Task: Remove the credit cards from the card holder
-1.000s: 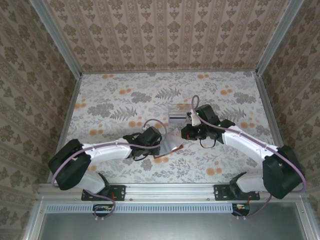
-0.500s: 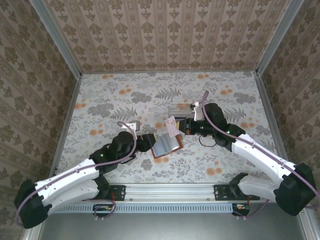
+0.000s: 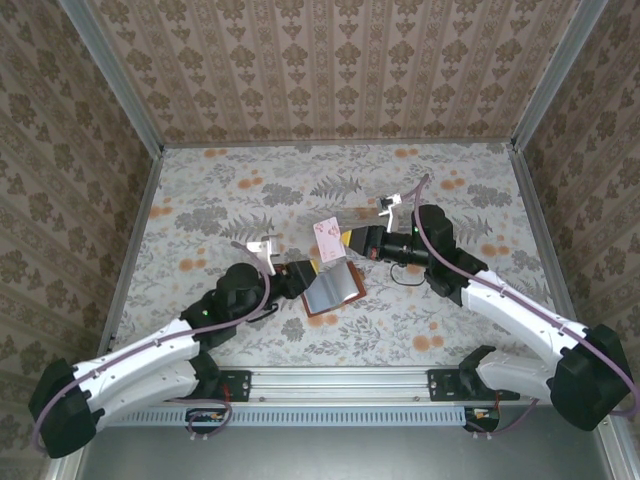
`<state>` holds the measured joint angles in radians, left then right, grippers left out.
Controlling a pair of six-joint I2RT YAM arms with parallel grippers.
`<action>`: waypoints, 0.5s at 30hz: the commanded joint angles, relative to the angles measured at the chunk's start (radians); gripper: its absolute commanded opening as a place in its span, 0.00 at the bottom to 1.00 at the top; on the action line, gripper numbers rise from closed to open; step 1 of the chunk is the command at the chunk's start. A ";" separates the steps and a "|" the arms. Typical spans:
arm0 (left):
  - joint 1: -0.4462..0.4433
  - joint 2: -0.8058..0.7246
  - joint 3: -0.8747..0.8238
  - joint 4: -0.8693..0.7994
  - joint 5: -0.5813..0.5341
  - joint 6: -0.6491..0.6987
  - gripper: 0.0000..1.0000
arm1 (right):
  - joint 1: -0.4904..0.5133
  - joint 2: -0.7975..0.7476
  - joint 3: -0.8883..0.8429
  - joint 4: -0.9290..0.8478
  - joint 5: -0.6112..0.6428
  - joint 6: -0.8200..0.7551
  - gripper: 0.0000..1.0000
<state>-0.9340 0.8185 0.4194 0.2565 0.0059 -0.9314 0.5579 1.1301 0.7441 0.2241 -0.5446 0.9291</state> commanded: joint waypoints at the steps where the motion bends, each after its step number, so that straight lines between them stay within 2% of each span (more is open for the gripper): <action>1: 0.006 0.020 0.052 0.065 0.035 0.003 0.44 | 0.008 0.012 -0.014 0.075 -0.057 0.040 0.00; 15: 0.025 0.041 0.087 0.085 0.072 -0.011 0.40 | 0.010 0.011 -0.031 0.072 -0.051 0.028 0.00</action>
<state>-0.9192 0.8589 0.4633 0.2790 0.0570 -0.9318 0.5602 1.1389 0.7311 0.2897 -0.5644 0.9504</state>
